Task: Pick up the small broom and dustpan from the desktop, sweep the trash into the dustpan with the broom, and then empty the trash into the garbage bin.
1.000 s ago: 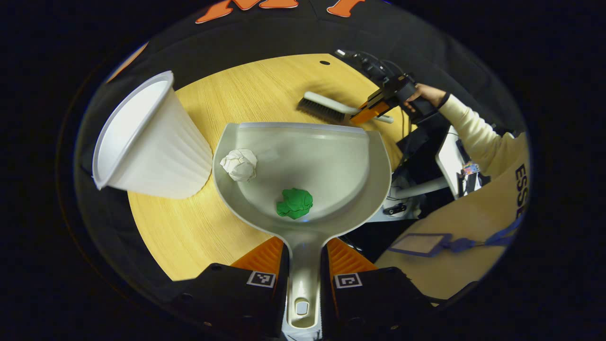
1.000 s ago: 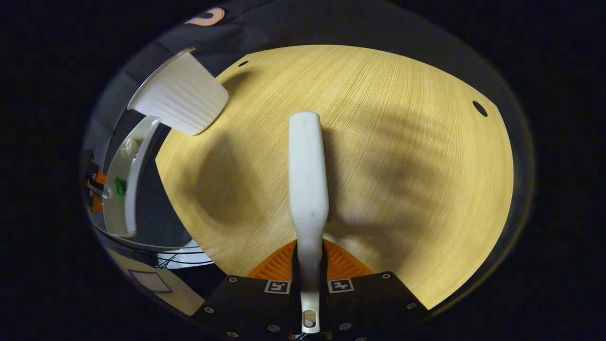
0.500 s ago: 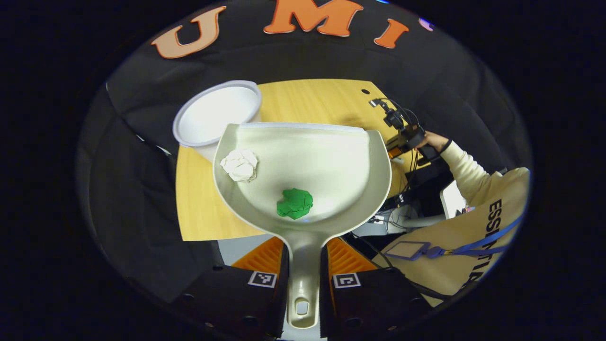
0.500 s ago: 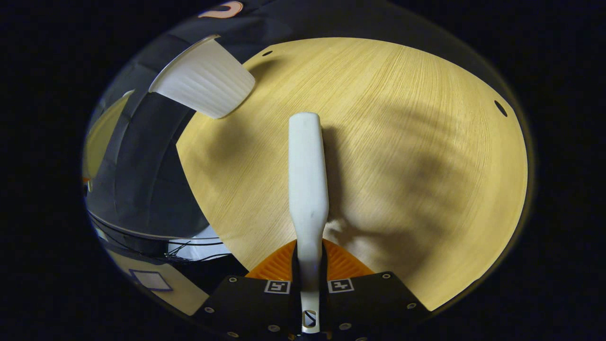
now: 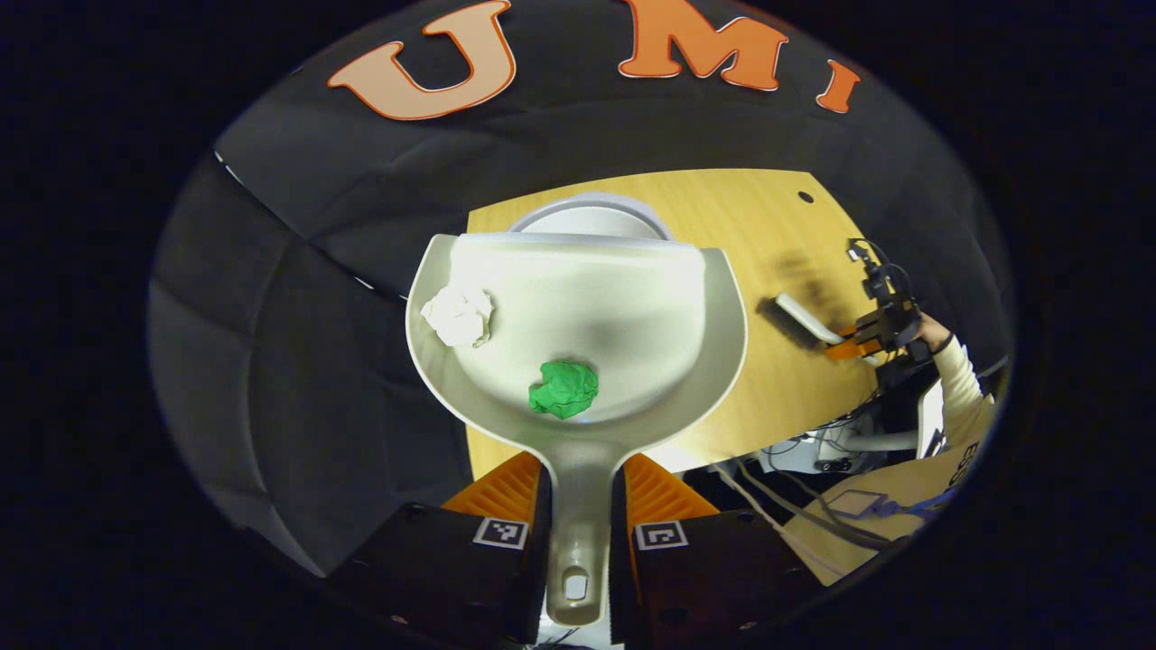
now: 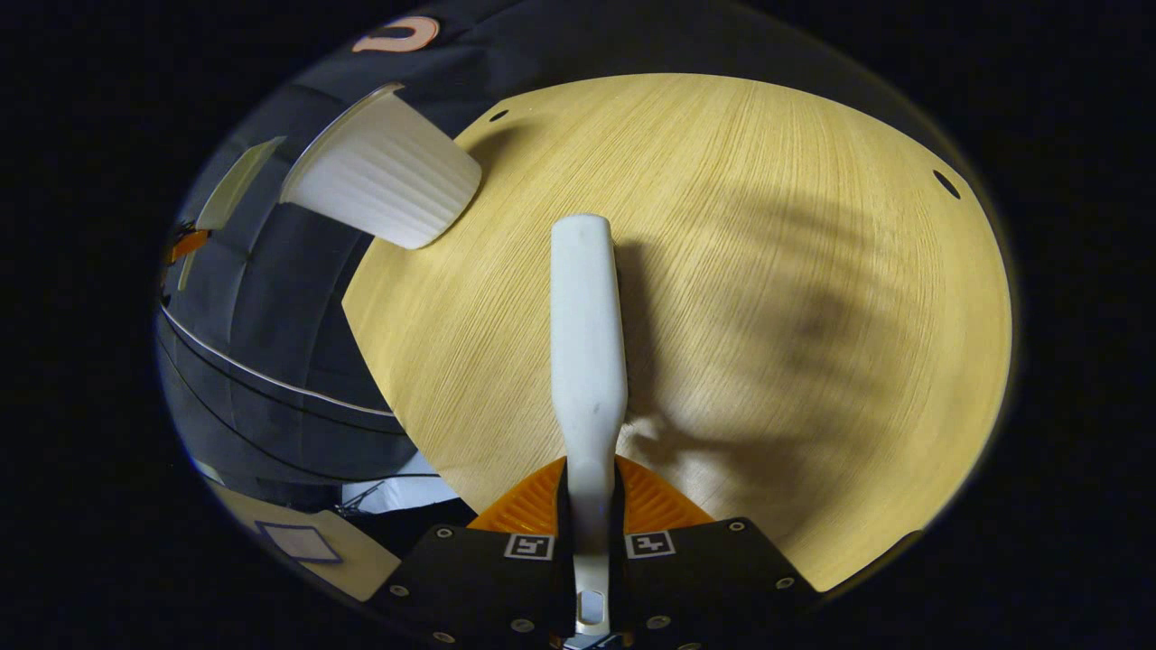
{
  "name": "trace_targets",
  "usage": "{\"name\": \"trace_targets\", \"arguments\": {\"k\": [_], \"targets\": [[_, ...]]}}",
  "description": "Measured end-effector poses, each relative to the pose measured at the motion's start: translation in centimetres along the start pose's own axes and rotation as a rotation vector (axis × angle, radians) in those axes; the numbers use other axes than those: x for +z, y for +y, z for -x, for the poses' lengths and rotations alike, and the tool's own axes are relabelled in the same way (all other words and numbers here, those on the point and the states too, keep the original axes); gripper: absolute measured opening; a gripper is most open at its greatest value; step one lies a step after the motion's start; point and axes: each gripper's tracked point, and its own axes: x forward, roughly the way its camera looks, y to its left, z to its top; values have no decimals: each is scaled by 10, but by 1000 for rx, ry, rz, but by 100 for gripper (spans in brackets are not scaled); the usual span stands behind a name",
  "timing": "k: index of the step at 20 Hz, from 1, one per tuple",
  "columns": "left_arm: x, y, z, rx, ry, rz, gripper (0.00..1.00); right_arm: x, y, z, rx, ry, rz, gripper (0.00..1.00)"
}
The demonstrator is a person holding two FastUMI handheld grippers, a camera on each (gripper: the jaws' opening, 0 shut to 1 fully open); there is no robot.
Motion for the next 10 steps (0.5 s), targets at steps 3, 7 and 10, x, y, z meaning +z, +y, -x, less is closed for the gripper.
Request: {"name": "trace_targets", "arguments": {"k": [3,7,10], "targets": [[6,34,-8,132,65,-149,29,-1,-2,-1,-24,-14,-51,14],[17,55,4,224,105,-321,29,5,-5,0,-45,-43,-102,14],[25,59,7,264,110,-413,29,10,-8,1,-59,-61,-127,14]]}}
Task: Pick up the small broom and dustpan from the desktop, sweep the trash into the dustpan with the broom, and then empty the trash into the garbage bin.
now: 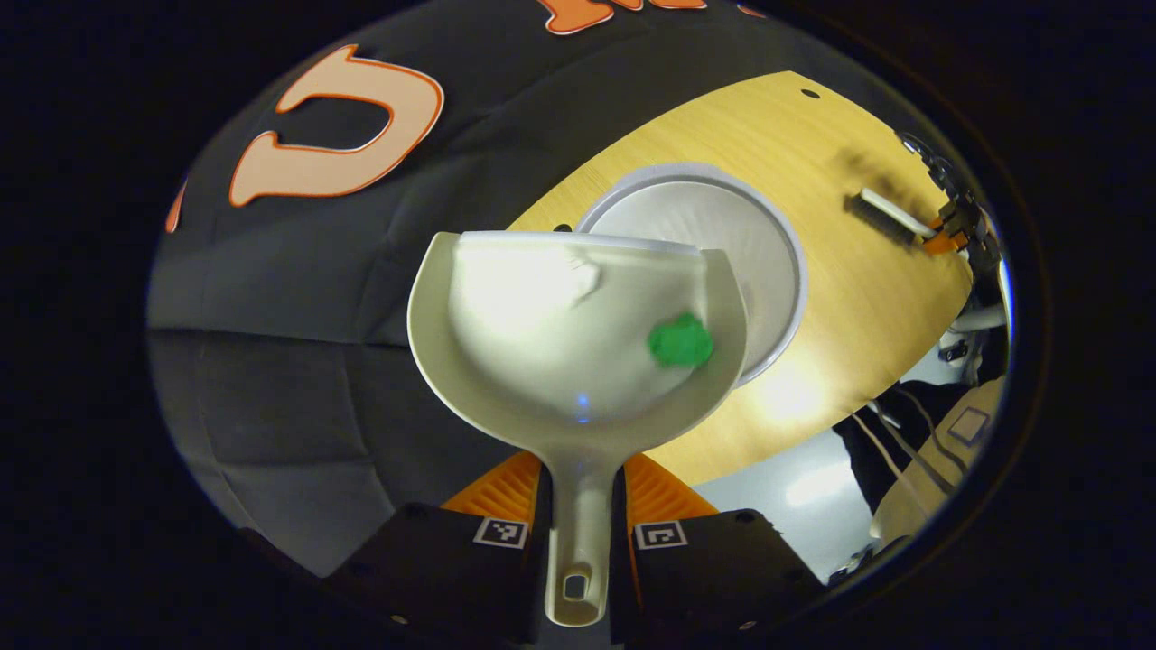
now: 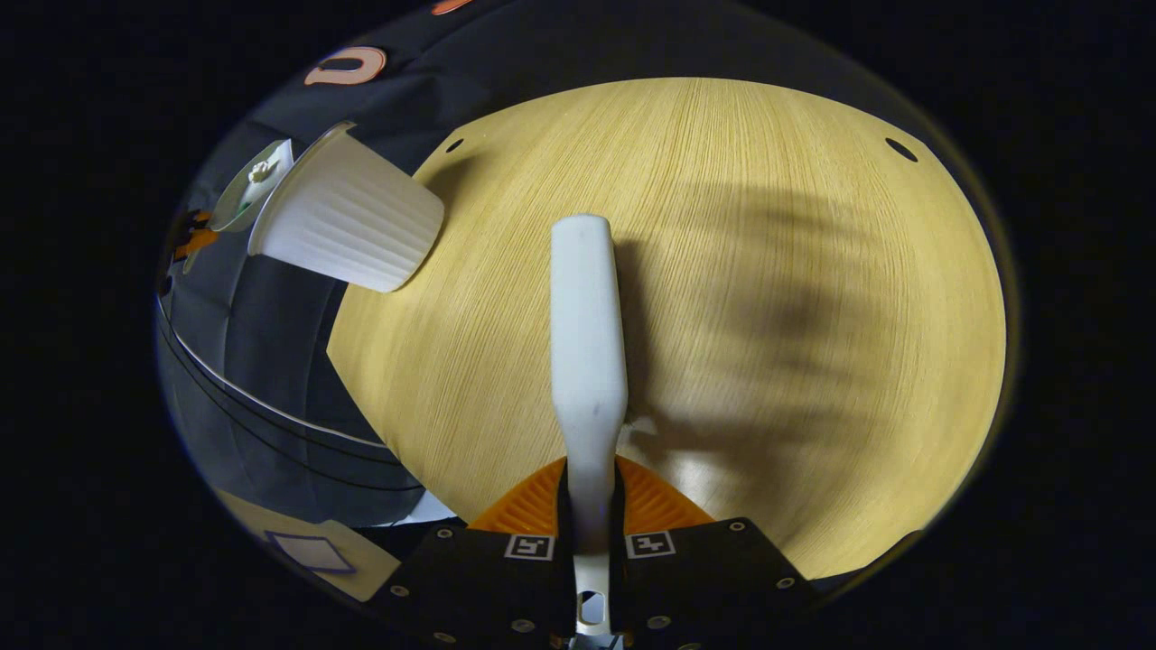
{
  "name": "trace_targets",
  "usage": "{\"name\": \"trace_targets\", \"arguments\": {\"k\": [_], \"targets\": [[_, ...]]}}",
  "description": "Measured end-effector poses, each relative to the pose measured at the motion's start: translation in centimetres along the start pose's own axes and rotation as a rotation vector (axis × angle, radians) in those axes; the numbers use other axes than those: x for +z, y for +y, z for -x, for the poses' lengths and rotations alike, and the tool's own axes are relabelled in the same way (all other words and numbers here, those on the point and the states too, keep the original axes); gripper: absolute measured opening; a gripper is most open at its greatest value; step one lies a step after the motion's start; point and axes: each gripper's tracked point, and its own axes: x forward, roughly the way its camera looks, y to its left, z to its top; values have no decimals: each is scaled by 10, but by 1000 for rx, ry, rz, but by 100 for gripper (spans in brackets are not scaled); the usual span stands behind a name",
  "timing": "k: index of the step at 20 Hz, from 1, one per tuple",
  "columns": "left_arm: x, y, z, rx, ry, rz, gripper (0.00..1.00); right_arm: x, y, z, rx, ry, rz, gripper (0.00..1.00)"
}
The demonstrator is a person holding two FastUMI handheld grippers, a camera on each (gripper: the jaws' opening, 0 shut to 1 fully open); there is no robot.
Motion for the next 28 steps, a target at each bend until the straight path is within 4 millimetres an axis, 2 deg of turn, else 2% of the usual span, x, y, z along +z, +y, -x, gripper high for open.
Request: {"name": "trace_targets", "arguments": {"k": [7,10,14,17,18,19,22,24,26,28], "targets": [[-14,8,-6,81,15,-79,29,7,-1,3,-18,-22,-26,14],[-11,-18,-6,-53,-95,141,29,14,-1,7,-14,-44,-42,14],[10,-55,26,-167,-295,318,29,21,-5,15,-24,-79,-48,14],[27,-71,50,-209,-422,392,29,26,-2,18,-30,-114,-51,14],[36,-83,59,-236,-461,412,28,29,-2,19,-30,-126,-54,14],[48,-94,55,-276,-489,427,29,29,-1,20,-32,-136,-54,14],[76,-148,70,-435,-559,465,28,27,-2,28,-60,-163,-74,14],[94,-187,74,-541,-562,509,28,21,0,24,-104,-168,-83,14],[108,-228,64,-594,-523,551,28,17,-2,16,-162,-167,-92,14],[118,-261,35,-592,-461,588,29,20,1,17,-205,-160,-107,14]]}}
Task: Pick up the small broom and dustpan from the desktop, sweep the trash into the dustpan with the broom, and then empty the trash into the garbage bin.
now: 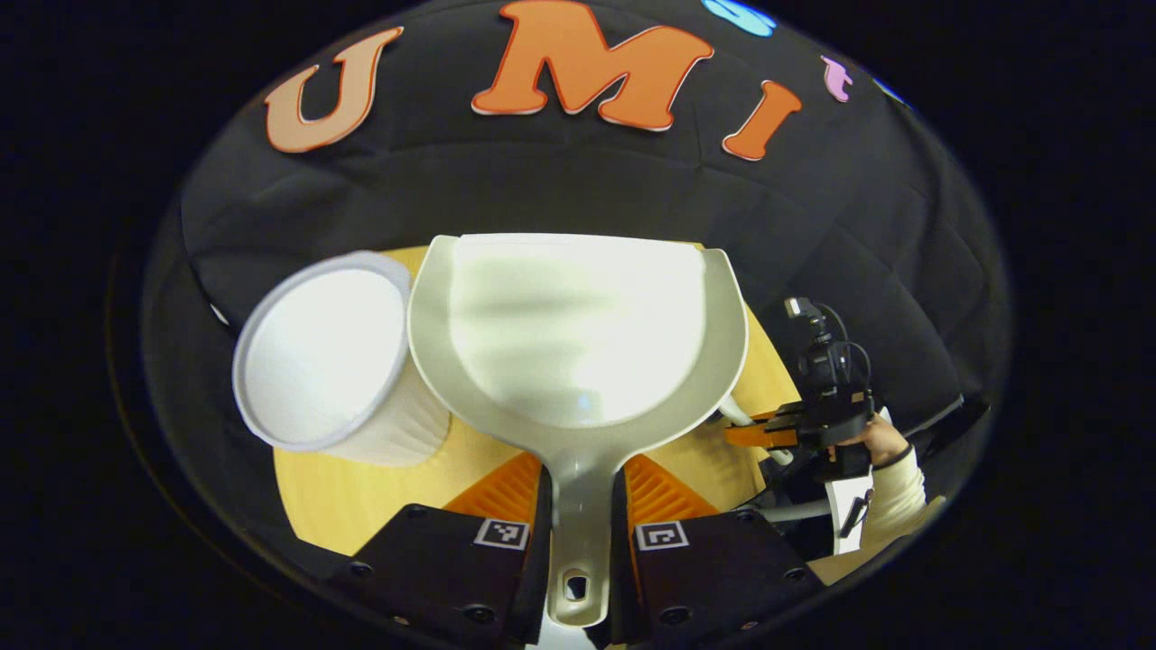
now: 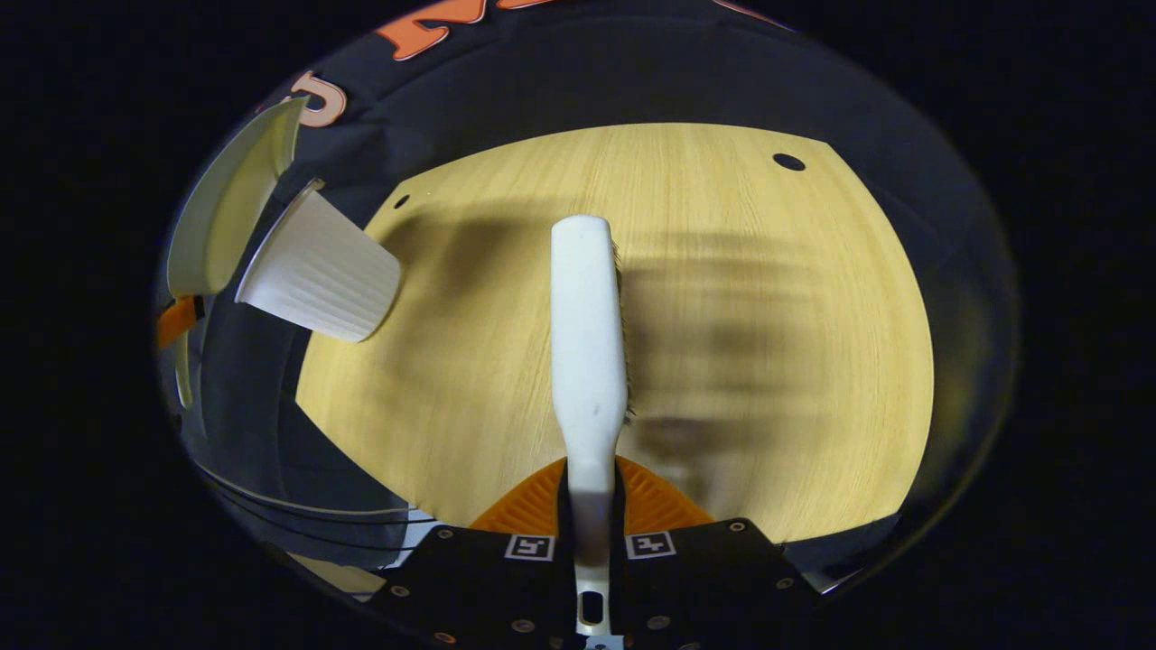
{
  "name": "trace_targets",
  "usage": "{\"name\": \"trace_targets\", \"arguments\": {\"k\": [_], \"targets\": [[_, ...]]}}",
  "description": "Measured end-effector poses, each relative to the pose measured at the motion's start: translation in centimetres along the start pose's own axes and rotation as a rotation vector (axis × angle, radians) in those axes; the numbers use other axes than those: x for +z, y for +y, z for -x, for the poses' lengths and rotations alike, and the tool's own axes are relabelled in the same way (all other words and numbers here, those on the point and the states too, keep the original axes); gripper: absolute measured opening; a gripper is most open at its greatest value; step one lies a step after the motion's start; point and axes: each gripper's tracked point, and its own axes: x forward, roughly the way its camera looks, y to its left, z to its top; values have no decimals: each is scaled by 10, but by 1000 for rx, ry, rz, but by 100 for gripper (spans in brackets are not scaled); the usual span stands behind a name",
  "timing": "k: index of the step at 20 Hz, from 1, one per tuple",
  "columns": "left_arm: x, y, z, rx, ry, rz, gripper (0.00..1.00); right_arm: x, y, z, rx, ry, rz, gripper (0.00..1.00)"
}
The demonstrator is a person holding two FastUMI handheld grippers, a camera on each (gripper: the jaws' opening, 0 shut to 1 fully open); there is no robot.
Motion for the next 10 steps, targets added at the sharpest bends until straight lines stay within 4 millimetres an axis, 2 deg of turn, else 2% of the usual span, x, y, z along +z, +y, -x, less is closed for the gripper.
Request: {"name": "trace_targets", "arguments": {"k": [2,3,5,6,10], "targets": [[-18,10,-39,59,32,16,29,-1,-1,0,-24,9,-20,14],[-26,11,-52,84,52,21,29,-4,-1,-3,-32,19,-27,14],[-39,10,-72,105,100,70,29,-7,0,-6,-45,35,-44,14],[-45,16,-82,109,117,104,29,-9,0,-8,-58,42,-46,14],[-56,31,-105,190,125,97,29,-12,0,-8,-108,49,-58,14]]}}
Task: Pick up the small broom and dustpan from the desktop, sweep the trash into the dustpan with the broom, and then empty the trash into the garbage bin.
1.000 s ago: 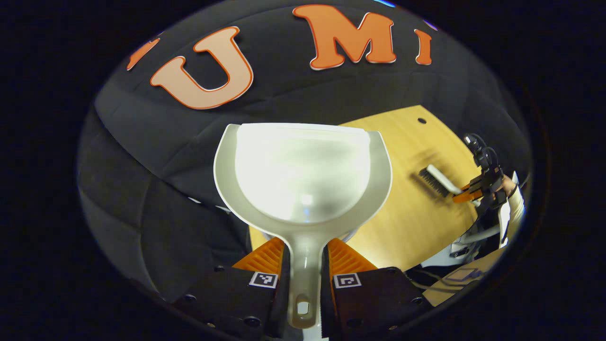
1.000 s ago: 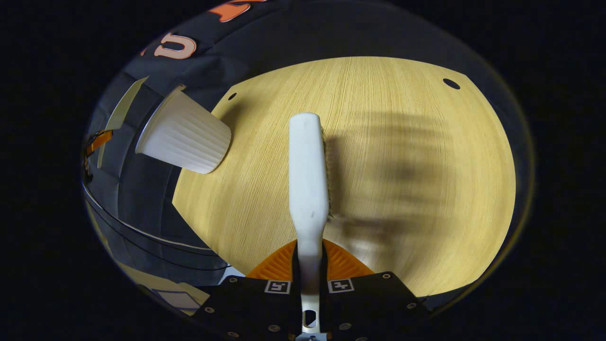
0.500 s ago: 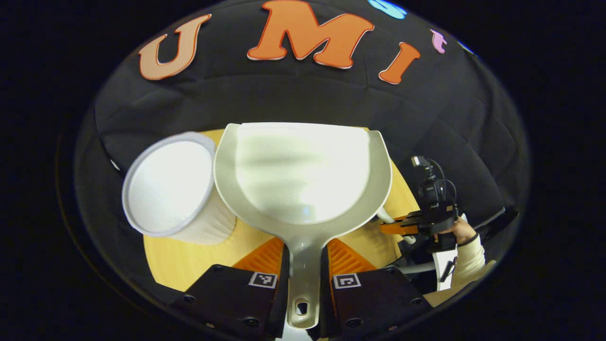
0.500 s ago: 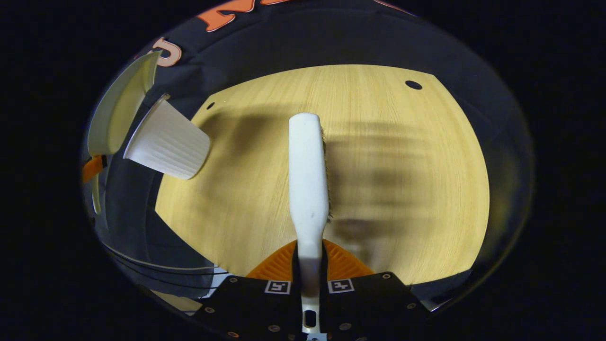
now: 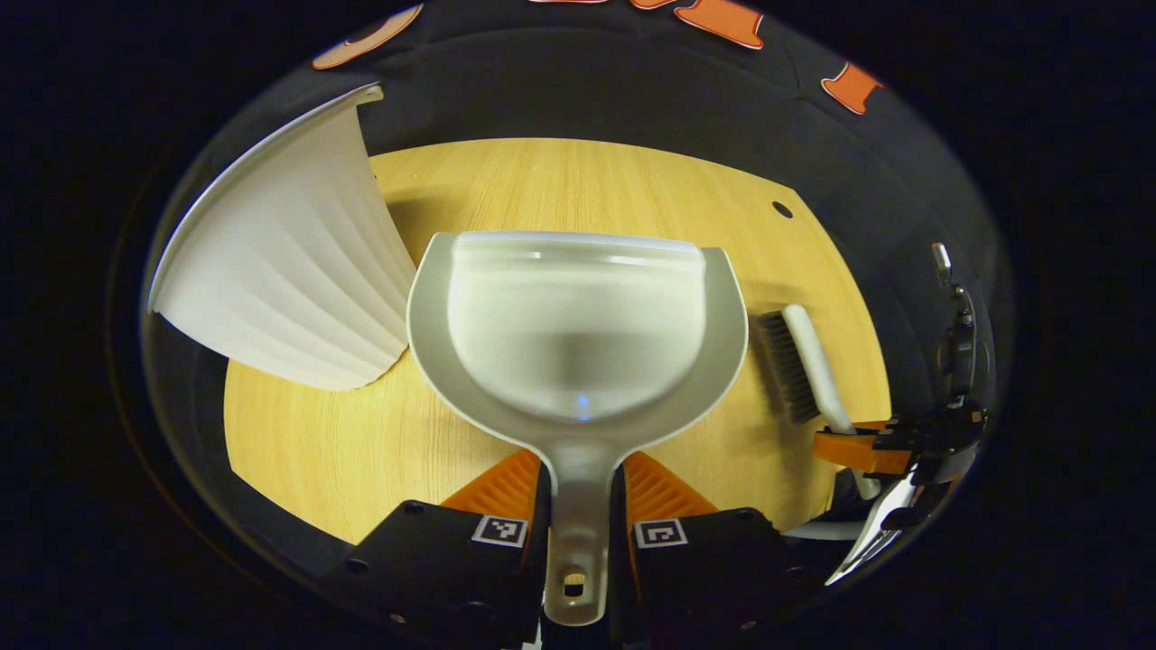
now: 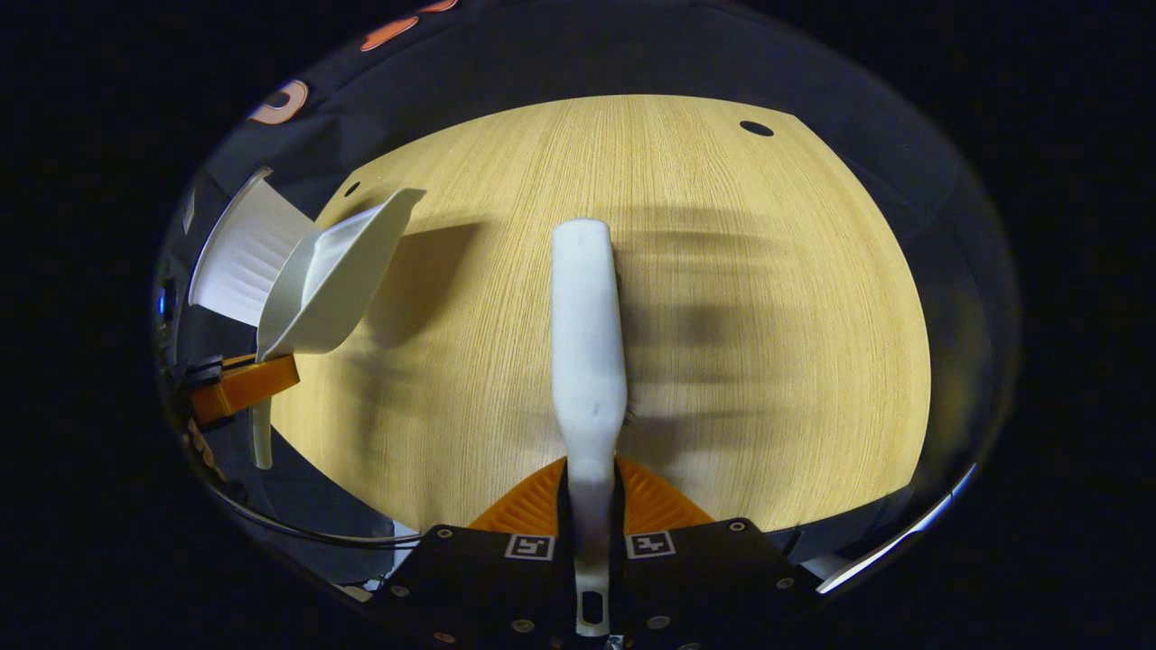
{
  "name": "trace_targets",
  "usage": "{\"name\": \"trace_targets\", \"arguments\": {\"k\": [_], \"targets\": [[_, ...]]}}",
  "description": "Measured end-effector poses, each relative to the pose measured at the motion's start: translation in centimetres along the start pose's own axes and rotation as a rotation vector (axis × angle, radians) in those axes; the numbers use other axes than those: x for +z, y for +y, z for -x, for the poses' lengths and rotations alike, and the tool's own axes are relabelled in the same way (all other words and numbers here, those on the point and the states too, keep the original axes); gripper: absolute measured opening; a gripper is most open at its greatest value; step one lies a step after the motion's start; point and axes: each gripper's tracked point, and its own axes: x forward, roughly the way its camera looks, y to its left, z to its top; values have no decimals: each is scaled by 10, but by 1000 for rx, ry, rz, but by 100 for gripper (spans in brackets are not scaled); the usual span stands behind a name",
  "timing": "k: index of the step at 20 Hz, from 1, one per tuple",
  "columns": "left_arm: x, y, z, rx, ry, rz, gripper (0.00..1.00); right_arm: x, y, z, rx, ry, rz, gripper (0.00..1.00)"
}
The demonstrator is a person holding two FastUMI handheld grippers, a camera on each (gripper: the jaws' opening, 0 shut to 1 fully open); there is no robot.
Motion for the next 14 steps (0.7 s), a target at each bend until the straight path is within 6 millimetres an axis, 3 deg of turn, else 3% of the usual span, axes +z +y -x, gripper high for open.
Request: {"name": "trace_targets", "arguments": {"k": [8,14], "targets": [[-4,12,-15,35,21,-34,29,-6,4,11,-53,11,-14,14],[-12,12,-10,27,66,-15,29,14,3,37,-66,14,-5,14]]}}
